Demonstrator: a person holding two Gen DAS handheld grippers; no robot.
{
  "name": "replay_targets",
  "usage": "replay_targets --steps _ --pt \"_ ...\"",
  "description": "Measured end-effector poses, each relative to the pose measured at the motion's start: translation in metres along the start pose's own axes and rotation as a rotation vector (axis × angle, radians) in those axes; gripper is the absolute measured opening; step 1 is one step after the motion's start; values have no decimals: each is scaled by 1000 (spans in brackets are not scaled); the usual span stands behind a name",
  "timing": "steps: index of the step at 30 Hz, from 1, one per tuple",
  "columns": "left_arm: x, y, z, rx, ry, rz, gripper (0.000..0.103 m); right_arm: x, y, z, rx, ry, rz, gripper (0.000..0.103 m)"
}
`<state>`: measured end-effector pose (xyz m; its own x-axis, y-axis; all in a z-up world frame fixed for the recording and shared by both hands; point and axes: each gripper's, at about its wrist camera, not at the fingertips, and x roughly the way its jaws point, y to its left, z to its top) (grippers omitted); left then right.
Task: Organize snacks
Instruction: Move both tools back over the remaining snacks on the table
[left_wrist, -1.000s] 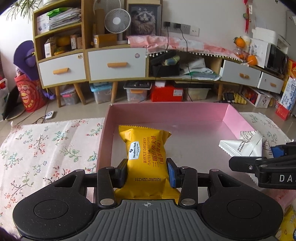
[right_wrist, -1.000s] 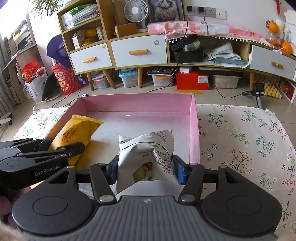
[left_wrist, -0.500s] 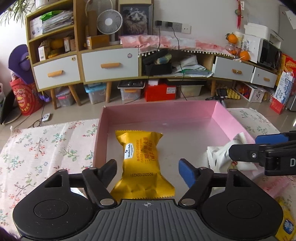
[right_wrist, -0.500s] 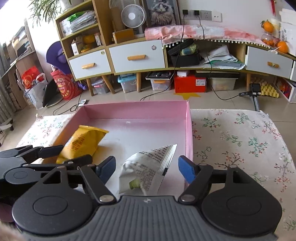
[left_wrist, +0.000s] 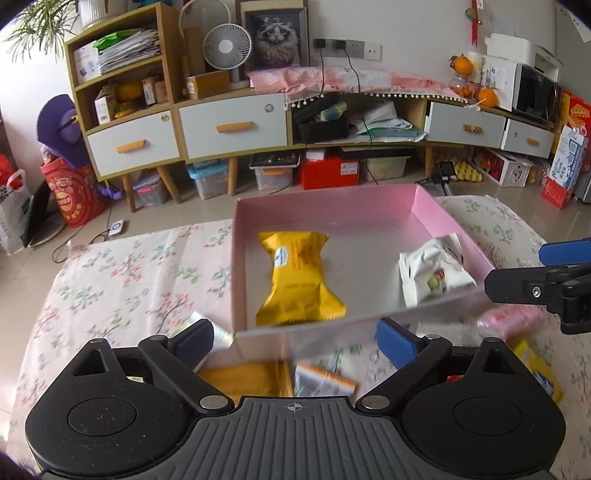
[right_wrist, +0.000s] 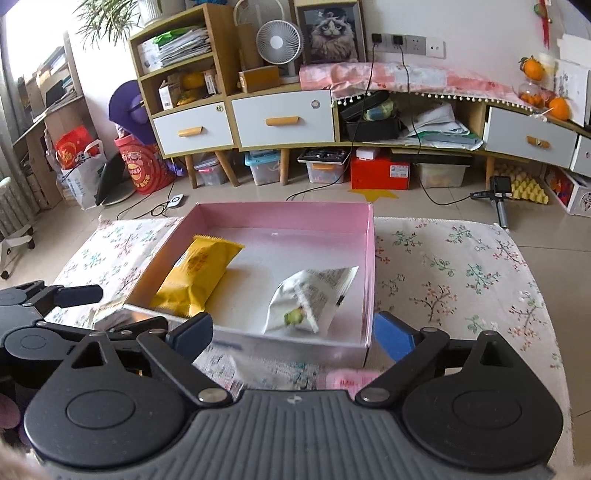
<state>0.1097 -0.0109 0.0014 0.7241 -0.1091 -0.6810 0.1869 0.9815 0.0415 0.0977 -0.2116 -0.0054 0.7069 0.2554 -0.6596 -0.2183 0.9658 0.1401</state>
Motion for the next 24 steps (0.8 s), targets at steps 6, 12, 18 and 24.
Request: replay_targets --steps 6,12,18,24 --pt "-20 6 -19 -2 35 2 98 -12 5 -12 -15 10 -1 99" --pt "-33 14 -39 -10 52 -17 100 -19 7 -28 -16 31 -27 103" --pt "-38 16 -63 25 72 -31 100 -21 8 -46 -22 52 -34 103" --pt "-41 28 -80 75 69 -62 100 -22 15 -60 -94 71 -19 103"
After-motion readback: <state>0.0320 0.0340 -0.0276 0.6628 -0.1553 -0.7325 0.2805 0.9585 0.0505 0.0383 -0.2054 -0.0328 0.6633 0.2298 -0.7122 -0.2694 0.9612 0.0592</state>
